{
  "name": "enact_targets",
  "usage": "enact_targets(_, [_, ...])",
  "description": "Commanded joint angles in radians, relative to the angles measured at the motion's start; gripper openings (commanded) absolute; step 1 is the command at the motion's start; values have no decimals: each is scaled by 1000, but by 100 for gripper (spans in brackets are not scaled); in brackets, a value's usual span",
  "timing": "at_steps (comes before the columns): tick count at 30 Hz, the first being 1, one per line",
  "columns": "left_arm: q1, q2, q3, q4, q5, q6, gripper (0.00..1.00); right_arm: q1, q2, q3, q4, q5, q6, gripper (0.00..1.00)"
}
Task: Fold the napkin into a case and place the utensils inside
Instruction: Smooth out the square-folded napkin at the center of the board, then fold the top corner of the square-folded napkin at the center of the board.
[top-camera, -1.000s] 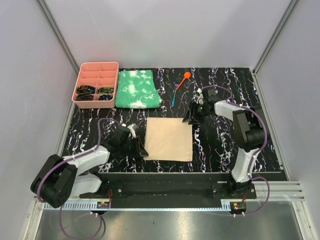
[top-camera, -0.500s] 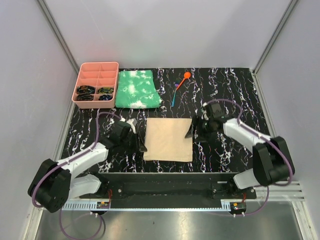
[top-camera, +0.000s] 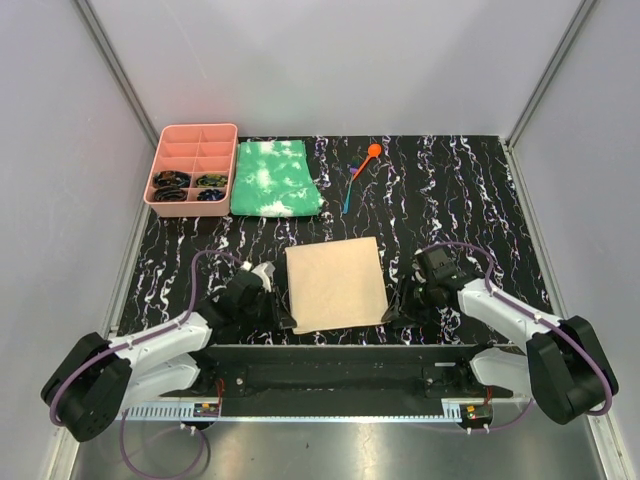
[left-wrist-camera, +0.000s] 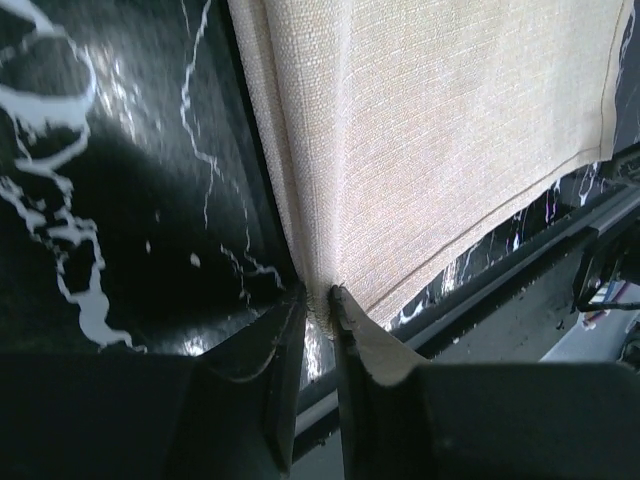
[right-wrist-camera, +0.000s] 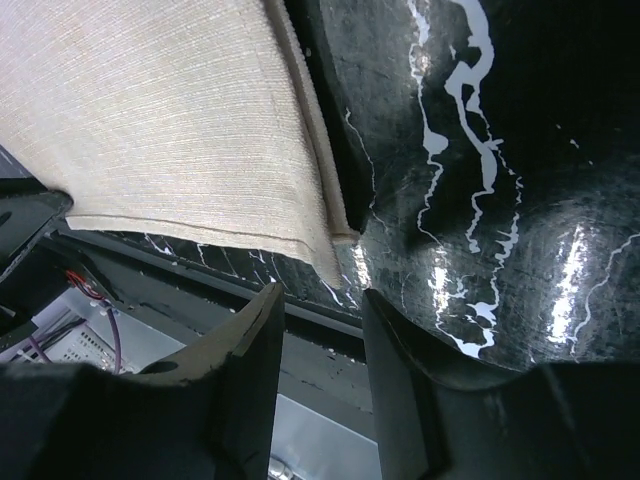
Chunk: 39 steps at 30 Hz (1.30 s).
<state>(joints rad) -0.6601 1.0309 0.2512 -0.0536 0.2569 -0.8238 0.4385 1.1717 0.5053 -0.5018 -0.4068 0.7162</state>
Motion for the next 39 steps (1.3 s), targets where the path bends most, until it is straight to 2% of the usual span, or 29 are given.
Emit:
enact_targets(1, [-13,-61,-20,-61,-68,-41,23,6,-21,6,5,36,11,45])
enact_targets(16, [-13,-28,11,-72,-54,-28,22,6,66,39,62,46,-20,35])
enact_targets(21, [-13,-64,43,-120,-56,-23,29,6,69,39,65,42,-24,28])
enact_targets(26, [-13,-80,126,-183,-68,-3,32,6,54,42,60,31,-27,17])
enact_targets(28, [-13,-77,144,-180,-64,-3,33,6,43,48,51,31,-32,8])
enact_targets(33, [-13,-12,155,-115,-16,-11,27,6,23,62,31,26,-46,0])
enact_targets(39, [-25,26,85,-54,-12,-38,22,6,6,119,19,-7,-78,0])
